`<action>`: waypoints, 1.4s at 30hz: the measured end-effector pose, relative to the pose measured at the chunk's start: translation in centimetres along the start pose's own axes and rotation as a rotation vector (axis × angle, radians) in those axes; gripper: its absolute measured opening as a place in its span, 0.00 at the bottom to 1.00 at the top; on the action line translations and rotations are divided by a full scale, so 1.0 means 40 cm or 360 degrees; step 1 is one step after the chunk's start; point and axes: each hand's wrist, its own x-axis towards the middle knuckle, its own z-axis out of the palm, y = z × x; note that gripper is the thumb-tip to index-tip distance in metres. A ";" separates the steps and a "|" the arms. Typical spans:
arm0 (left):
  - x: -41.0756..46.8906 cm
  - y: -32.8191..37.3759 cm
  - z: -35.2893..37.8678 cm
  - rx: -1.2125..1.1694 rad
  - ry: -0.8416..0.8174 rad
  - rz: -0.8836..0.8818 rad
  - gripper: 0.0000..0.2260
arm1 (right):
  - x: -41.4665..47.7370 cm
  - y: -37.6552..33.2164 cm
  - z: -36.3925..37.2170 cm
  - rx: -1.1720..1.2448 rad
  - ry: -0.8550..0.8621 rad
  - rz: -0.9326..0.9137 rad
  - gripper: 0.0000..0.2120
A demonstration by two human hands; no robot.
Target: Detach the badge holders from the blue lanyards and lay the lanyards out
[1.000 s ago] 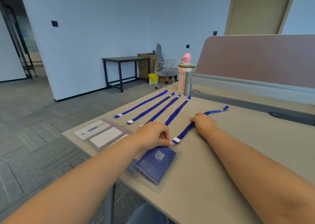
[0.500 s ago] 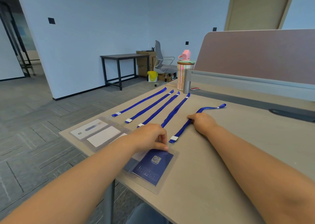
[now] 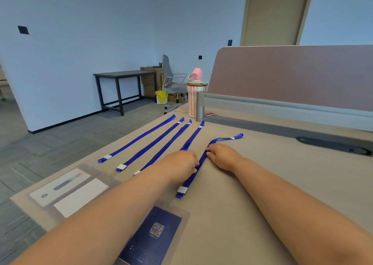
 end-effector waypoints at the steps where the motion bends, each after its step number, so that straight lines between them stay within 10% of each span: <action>1: 0.015 -0.004 0.002 0.0017 -0.0037 -0.0002 0.14 | 0.008 0.003 -0.002 -0.0004 -0.0006 -0.0009 0.18; 42: 0.181 -0.076 -0.026 0.0115 -0.0476 0.0275 0.31 | 0.201 0.048 0.023 -0.0163 -0.0082 0.0213 0.24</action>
